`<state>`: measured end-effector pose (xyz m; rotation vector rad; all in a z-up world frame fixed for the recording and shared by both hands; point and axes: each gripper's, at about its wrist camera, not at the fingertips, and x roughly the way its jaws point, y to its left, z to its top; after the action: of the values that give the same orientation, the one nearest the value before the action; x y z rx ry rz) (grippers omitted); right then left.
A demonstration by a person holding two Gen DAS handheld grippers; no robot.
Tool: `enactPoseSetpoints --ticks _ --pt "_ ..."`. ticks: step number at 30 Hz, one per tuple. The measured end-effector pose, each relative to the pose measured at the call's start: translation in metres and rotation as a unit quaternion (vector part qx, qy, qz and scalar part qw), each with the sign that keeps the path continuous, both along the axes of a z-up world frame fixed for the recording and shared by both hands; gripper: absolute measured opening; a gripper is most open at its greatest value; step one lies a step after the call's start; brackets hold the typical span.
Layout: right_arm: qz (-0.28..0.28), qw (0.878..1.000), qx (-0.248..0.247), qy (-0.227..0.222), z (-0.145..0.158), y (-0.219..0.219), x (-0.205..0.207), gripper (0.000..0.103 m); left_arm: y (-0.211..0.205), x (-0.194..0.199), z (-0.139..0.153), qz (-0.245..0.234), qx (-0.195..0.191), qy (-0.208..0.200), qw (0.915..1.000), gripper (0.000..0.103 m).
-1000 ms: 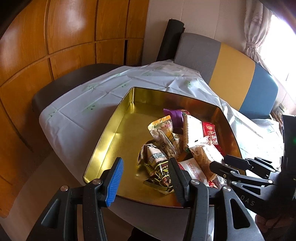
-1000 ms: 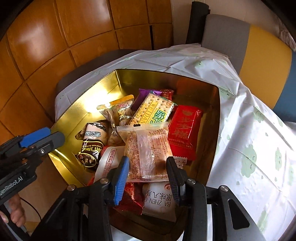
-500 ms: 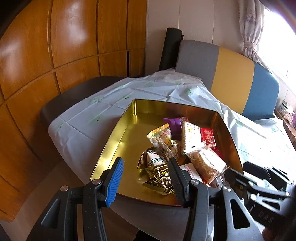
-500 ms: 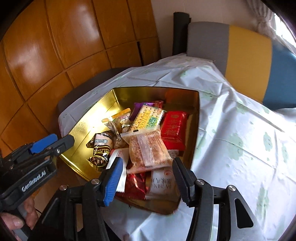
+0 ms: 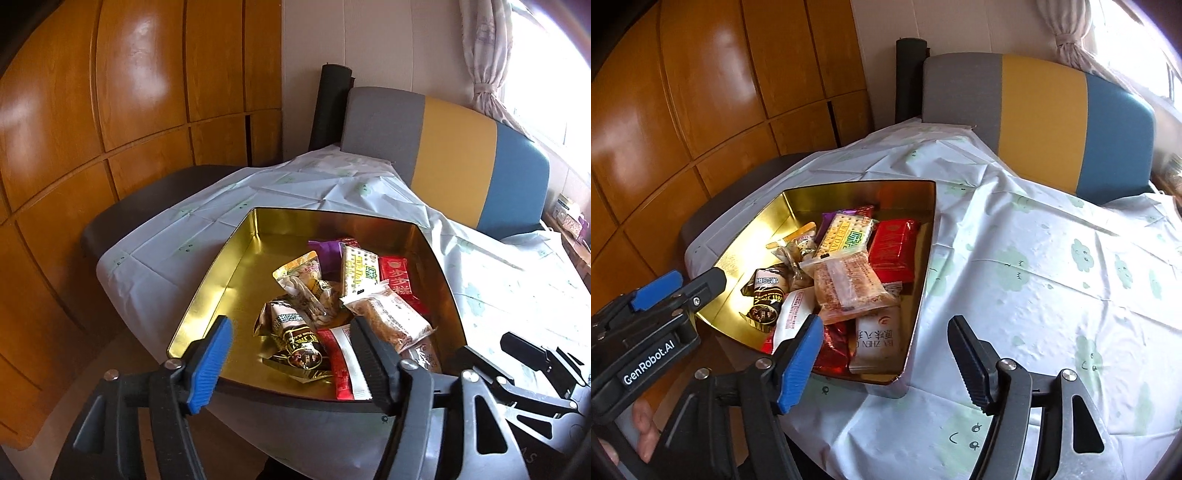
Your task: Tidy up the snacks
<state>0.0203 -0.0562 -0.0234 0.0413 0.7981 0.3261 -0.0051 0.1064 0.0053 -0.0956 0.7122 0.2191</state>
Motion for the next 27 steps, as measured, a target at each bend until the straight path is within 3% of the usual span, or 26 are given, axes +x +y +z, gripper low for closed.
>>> enactPoseSetpoints --ticks 27 --pt "-0.005 1.000 0.001 0.000 -0.0027 -0.0008 -0.0023 0.072 0.0014 0.0004 -0.0013 0.030 0.016 -0.005 0.9994 0.073"
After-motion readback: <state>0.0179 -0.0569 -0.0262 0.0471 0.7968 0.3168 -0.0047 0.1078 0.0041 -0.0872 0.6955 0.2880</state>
